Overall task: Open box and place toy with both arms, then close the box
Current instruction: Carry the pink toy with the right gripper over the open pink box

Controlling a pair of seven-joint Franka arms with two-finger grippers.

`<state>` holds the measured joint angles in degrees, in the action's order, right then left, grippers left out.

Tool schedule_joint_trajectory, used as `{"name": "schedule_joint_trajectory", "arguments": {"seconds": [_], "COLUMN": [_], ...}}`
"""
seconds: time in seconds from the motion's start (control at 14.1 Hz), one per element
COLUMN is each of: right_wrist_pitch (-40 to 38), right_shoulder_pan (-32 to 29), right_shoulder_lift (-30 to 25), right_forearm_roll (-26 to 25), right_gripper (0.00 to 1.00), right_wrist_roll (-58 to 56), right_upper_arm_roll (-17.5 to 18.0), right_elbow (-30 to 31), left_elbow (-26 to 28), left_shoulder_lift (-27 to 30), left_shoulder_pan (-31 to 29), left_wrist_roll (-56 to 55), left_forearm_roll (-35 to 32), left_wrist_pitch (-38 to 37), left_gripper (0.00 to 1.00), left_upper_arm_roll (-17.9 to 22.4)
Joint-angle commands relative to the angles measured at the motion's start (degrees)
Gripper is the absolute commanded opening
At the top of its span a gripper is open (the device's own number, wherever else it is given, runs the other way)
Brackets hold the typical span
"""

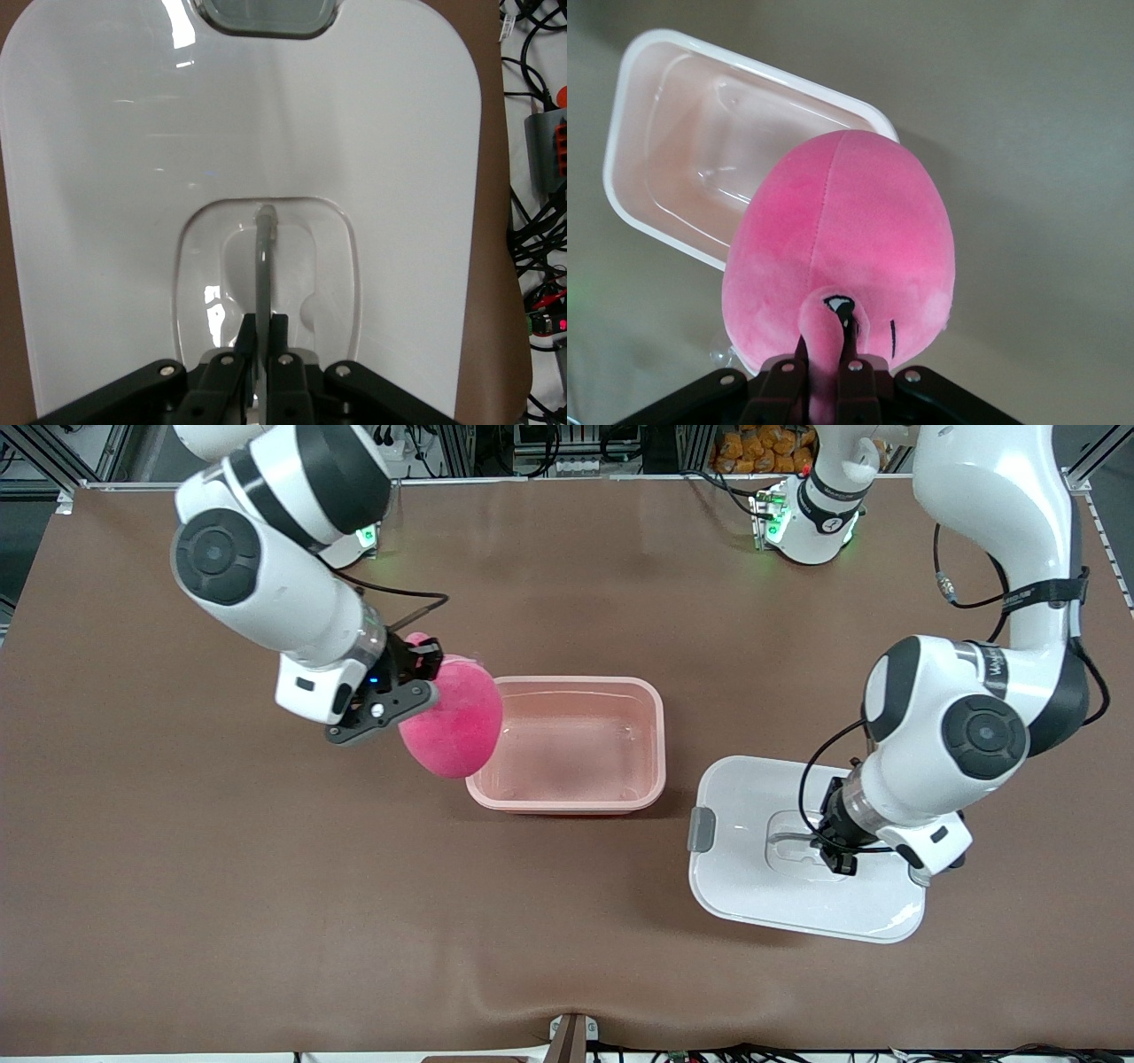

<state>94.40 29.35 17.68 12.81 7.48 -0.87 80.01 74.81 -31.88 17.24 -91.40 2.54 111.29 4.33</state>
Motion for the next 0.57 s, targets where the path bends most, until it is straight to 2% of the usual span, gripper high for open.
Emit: {"name": "schedule_joint_trajectory", "arguments": {"seconds": [0.0, 0.21, 0.35, 0.5], "right_wrist_pitch": [-1.8, -1.5, -0.9, -1.2], "right_shoulder_pan": [3.7, 4.5, 4.1, 4.2], "right_shoulder_lift": [3.1, 5.3, 8.1, 10.1], "right_forearm_roll": [1.5, 1.9, 7.3, 8.2], "right_gripper": [0.00, 0.00, 0.00, 0.00], "right_wrist_roll": [8.9, 14.7, 21.9, 24.4], "right_upper_arm_roll": [-0.5, -0.4, -0.5, -0.5], "right_elbow": [-6.6, -9.4, -12.0, -13.5], "left_elbow": [3.0, 5.4, 6.9, 8.8], "left_shoulder_lift": [3.3, 5.7, 6.3, 6.9], "left_shoulder_pan": [-1.3, -2.9, -3.4, -3.4], "left_wrist_roll": [4.3, 6.2, 6.2, 6.2], "left_forearm_roll": [1.3, 1.3, 1.3, 1.3], "left_wrist_pitch": [-0.8, 0.0, 1.3, 3.1], "left_gripper": [0.00, 0.00, 0.00, 0.00], "left_upper_arm_roll": [-0.5, -0.5, -0.5, -0.5]}}
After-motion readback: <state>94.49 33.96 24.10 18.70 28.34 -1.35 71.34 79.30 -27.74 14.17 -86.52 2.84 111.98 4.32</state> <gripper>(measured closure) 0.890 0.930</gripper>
